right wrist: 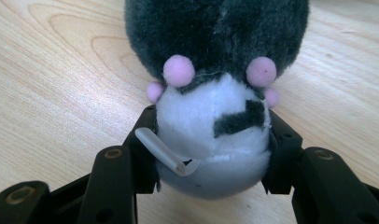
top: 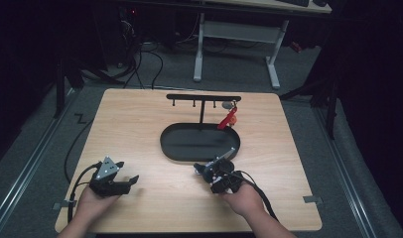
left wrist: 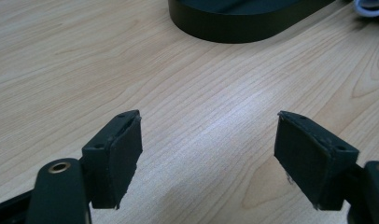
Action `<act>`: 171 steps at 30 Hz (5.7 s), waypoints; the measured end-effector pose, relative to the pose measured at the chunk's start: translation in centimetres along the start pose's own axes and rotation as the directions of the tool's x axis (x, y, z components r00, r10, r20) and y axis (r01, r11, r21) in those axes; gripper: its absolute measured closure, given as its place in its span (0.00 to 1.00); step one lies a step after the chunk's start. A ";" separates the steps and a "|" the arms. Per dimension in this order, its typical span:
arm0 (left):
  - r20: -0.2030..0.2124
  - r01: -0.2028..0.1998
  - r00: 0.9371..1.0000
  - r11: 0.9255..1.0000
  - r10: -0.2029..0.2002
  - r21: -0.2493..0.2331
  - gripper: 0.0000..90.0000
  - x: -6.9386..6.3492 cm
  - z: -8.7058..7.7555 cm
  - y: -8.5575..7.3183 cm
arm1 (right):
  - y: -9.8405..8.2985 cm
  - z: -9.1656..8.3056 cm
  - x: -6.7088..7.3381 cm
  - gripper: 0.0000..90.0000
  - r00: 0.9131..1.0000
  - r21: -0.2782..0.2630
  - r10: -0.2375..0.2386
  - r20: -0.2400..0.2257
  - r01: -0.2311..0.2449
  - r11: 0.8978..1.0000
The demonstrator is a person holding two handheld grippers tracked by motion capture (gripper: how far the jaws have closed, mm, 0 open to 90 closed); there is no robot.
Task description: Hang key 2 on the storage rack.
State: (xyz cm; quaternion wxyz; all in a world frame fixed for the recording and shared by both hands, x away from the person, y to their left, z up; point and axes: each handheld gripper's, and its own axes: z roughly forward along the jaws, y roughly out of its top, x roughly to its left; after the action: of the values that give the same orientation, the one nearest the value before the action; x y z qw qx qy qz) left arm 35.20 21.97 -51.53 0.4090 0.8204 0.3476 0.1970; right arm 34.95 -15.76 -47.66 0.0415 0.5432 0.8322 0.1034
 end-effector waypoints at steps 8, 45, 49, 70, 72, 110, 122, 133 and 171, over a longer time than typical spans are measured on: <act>0.004 0.000 1.000 1.000 0.000 -0.001 0.26 0.0 0.1 0.0 | 0.0 -1.9 -0.9 0.56 1.000 -0.019 0.008 0.013 -0.008 1.000; 0.014 -0.010 1.000 1.000 0.010 0.009 0.26 -0.1 0.2 0.0 | 6.5 -11.6 -4.2 0.56 0.993 -0.136 0.081 0.091 -0.069 0.988; 0.014 -0.009 1.000 1.000 0.009 0.010 0.26 -0.1 0.2 0.0 | 7.2 -12.1 -4.4 0.56 0.992 -0.146 0.088 0.088 -0.074 0.987; 0.012 -0.009 1.000 1.000 0.009 0.013 0.26 -0.1 0.1 -0.1 | 10.5 -13.0 -5.3 0.56 0.981 -0.195 0.119 0.152 -0.088 0.977; 0.013 -0.011 1.000 1.000 0.011 0.015 0.26 -0.1 0.1 -0.1 | 10.9 -12.5 -5.2 0.56 0.977 -0.184 0.119 0.177 -0.086 0.979; 0.024 -0.014 1.000 0.999 0.013 0.029 0.26 -0.1 0.1 -0.3 | 12.4 -6.8 -5.1 0.56 0.978 -0.111 0.086 0.188 -0.066 0.992; 0.025 -0.021 0.999 0.999 0.020 0.039 0.26 -0.1 0.0 -0.3 | 13.2 -5.7 -4.8 0.54 0.982 -0.118 0.089 0.167 -0.070 0.991; 0.024 -0.023 0.999 0.999 0.022 0.037 0.26 -0.1 0.1 -0.3 | 13.4 -5.9 -4.7 0.39 0.988 -0.135 0.090 0.125 -0.073 0.988; 0.036 -0.030 0.999 0.999 0.028 0.041 0.26 -0.4 0.5 -0.1 | 10.1 -6.3 -5.3 0.38 0.993 -0.180 0.090 0.074 -0.075 0.981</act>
State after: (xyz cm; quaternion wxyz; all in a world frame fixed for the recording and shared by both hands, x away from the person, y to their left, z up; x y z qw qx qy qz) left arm 35.22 21.46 -51.98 0.3951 0.8370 0.3323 0.1812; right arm 44.98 -17.43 -39.60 0.1192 0.5752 0.7941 0.1561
